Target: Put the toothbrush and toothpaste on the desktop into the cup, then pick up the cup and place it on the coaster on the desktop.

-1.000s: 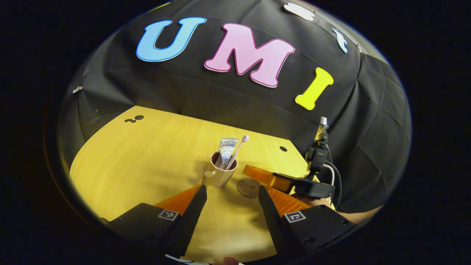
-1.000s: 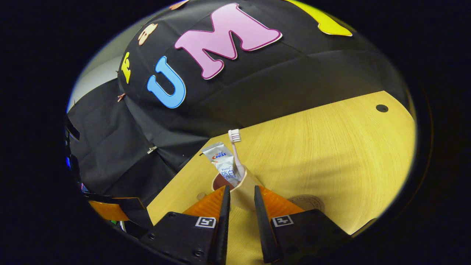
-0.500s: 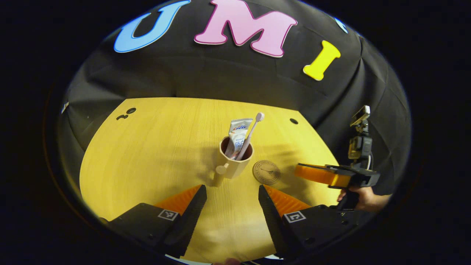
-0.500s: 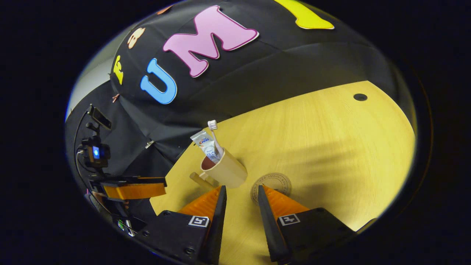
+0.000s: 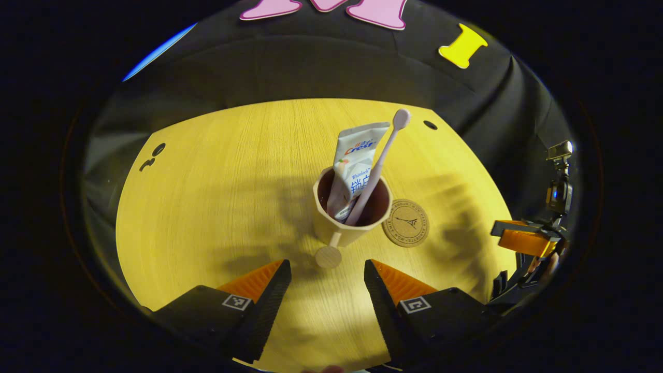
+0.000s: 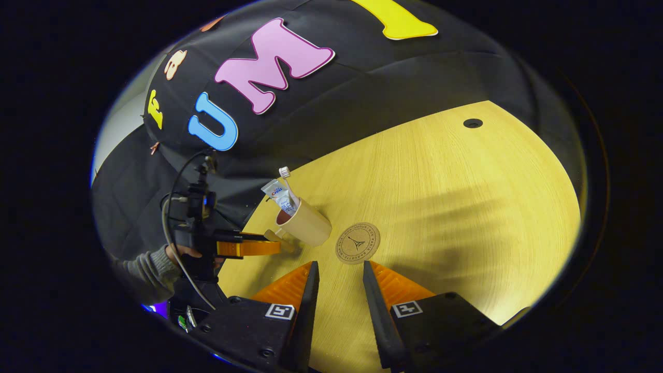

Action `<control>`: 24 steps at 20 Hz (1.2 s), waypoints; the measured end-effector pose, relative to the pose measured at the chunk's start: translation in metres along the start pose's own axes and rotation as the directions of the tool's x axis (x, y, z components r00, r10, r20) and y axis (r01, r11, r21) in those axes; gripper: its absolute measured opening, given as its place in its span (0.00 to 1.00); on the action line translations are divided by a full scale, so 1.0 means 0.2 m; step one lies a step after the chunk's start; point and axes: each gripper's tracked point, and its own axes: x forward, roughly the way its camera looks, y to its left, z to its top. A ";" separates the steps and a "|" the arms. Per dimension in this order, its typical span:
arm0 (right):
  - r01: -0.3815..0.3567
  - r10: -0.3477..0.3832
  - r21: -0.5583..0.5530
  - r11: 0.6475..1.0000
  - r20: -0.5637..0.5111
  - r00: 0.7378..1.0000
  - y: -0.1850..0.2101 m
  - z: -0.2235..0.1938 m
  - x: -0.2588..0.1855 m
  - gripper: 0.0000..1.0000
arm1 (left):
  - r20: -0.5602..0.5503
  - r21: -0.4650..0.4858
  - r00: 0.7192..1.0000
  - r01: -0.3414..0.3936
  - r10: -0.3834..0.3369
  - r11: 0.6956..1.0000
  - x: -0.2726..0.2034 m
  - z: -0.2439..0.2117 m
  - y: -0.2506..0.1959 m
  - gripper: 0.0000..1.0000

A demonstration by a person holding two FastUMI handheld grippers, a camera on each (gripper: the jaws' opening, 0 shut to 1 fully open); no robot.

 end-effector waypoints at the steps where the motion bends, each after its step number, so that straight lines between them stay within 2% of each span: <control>1: 0.003 -0.003 0.006 1.000 -0.005 1.000 -0.01 -0.01 -0.02 0.53 | -0.023 0.019 1.000 -0.006 0.006 1.000 0.03 0.00 0.01 0.88; 5: 0.011 -0.011 0.029 1.000 -0.002 1.000 -0.03 -0.01 -0.06 0.53 | -0.114 0.056 0.993 -0.002 0.009 0.998 0.14 -0.02 0.05 0.87; 6: 0.013 -0.013 0.029 1.000 -0.004 1.000 -0.04 -0.01 -0.06 0.53 | -0.132 0.058 0.991 -0.001 0.009 0.998 0.16 -0.03 0.05 0.80; 7: 0.018 -0.018 0.030 0.999 -0.005 1.000 -0.06 -0.02 -0.08 0.53 | -0.152 0.069 0.988 -0.002 0.012 0.998 0.19 -0.03 0.05 0.85; 12: 0.033 -0.032 0.055 0.998 -0.006 0.999 -0.11 -0.03 -0.13 0.53 | -0.223 0.126 0.974 -0.003 0.031 0.992 0.28 -0.04 0.05 0.78; 13: 0.035 -0.035 0.060 0.998 -0.006 0.999 -0.12 -0.03 -0.14 0.53 | -0.216 0.133 0.976 -0.013 0.041 0.991 0.29 -0.01 0.06 0.74; 15: 0.039 -0.039 0.074 0.996 -0.011 0.999 -0.14 -0.06 -0.16 0.53 | -0.225 0.143 0.973 -0.014 0.047 0.990 0.30 0.00 0.05 0.59; 17: 0.048 -0.047 0.087 0.995 -0.011 0.999 -0.16 -0.06 -0.18 0.53 | -0.245 0.158 0.968 -0.012 0.051 0.987 0.31 -0.03 0.04 0.51; 18: 0.050 -0.049 0.091 0.995 -0.010 0.999 -0.17 -0.06 -0.19 0.53 | -0.253 0.163 0.966 -0.017 0.058 0.986 0.31 -0.03 0.05 0.35; 19: 0.051 -0.051 0.096 0.994 -0.007 0.999 -0.18 -0.06 -0.19 0.53 | -0.255 0.159 0.966 -0.011 0.051 0.987 0.31 -0.04 0.04 0.36; 20: 0.052 -0.052 0.101 0.994 -0.005 0.999 -0.18 -0.05 -0.20 0.53 | -0.256 0.158 0.965 -0.011 0.051 0.987 0.31 -0.04 0.03 0.31; 21: 0.051 -0.051 0.103 0.993 -0.004 0.999 -0.18 -0.07 -0.20 0.53 | -0.253 0.157 0.966 -0.016 0.056 0.987 0.30 -0.04 0.04 0.35; 24: 0.050 -0.050 0.102 0.994 -0.006 0.999 -0.17 -0.07 -0.20 0.53 | -0.226 0.160 0.971 -0.045 0.081 0.986 0.29 -0.01 0.06 0.34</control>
